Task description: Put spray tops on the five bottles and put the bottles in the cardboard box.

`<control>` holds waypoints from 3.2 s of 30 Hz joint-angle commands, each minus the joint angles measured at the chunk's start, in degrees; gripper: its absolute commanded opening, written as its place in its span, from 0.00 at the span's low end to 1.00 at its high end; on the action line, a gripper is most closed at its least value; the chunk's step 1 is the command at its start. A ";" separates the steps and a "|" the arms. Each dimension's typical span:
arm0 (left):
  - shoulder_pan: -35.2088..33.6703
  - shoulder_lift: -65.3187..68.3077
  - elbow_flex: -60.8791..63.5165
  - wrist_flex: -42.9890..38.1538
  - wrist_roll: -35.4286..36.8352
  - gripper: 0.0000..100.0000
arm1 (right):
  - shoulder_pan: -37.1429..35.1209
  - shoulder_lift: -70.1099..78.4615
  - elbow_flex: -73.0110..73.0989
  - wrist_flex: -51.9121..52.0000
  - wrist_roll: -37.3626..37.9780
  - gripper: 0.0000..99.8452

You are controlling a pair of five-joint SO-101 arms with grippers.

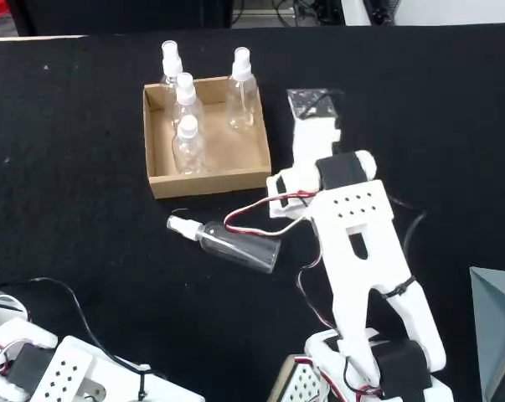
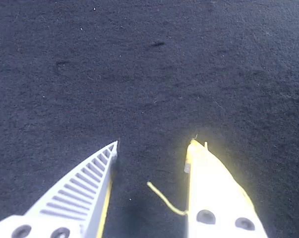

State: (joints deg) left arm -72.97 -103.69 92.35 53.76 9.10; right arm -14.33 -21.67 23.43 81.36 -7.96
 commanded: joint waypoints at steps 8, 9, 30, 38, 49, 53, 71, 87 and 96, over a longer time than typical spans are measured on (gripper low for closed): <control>-0.13 -0.79 -1.01 -0.35 0.18 0.21 | 0.97 -3.30 -9.63 6.86 14.95 0.03; -0.13 -0.79 -1.01 -0.35 0.18 0.21 | 0.88 -3.12 -10.59 8.00 16.09 0.03; -0.04 -0.79 -0.92 -0.35 0.18 0.21 | -19.52 -2.68 -13.32 17.49 30.86 0.26; -0.04 -0.79 -0.92 -0.35 0.18 0.21 | -28.31 1.19 -13.41 17.05 30.86 0.23; -0.04 -0.79 -0.92 -0.35 0.18 0.21 | -28.40 15.96 -13.67 8.00 38.51 0.23; -0.04 -0.79 -0.92 -0.35 0.18 0.21 | -28.48 18.68 -13.58 5.01 39.30 0.23; -0.04 -0.79 -0.92 -0.35 0.18 0.21 | -28.40 30.73 -13.76 -3.34 39.30 0.23; -0.04 -0.79 -0.92 -0.35 0.18 0.21 | -27.96 36.26 -13.93 -4.92 39.30 0.11; -0.04 -0.79 -0.92 -0.35 0.18 0.21 | -26.11 33.71 -17.98 -0.88 38.86 0.01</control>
State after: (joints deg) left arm -72.97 -103.69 92.35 53.76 9.10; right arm -41.76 15.16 9.36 78.73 30.81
